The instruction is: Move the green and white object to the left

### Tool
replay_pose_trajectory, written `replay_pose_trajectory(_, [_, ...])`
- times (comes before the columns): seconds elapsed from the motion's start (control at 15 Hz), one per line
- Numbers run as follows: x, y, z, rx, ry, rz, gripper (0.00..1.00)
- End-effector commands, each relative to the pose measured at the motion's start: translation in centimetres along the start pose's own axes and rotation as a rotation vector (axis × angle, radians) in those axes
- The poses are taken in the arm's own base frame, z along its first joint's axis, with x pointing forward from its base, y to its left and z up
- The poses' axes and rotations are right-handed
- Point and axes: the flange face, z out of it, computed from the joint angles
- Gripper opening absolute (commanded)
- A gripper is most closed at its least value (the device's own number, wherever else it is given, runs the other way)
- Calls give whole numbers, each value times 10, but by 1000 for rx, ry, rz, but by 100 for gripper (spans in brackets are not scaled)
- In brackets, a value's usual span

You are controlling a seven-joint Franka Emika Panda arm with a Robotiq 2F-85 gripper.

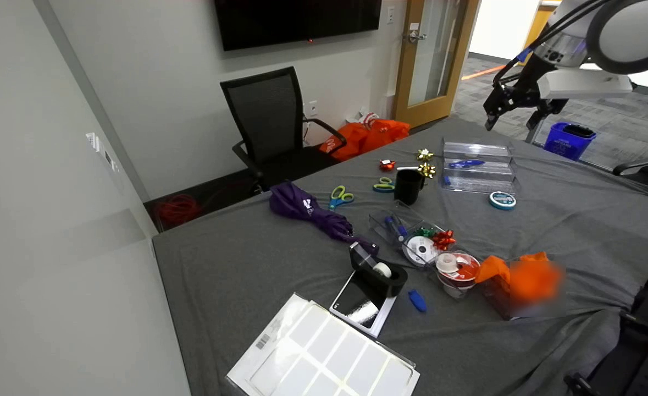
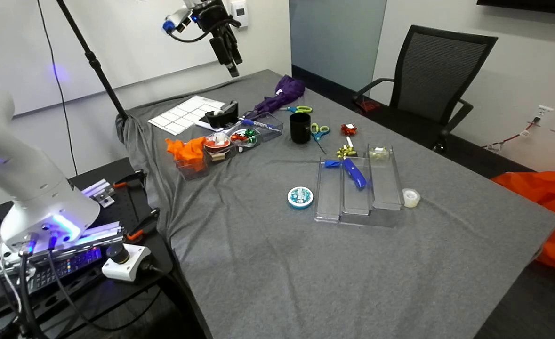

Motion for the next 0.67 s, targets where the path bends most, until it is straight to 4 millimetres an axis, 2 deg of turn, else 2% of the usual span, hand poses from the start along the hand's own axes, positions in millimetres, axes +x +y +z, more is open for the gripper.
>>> replay_pose_trajectory(0.0, [1,-1,2,13,-14,-4,100])
replay_pose_trajectory(0.2, [9,14,35,71,-58,27,100])
replay_pose_trajectory(0.6, [25,66,121,127,-207,123,100])
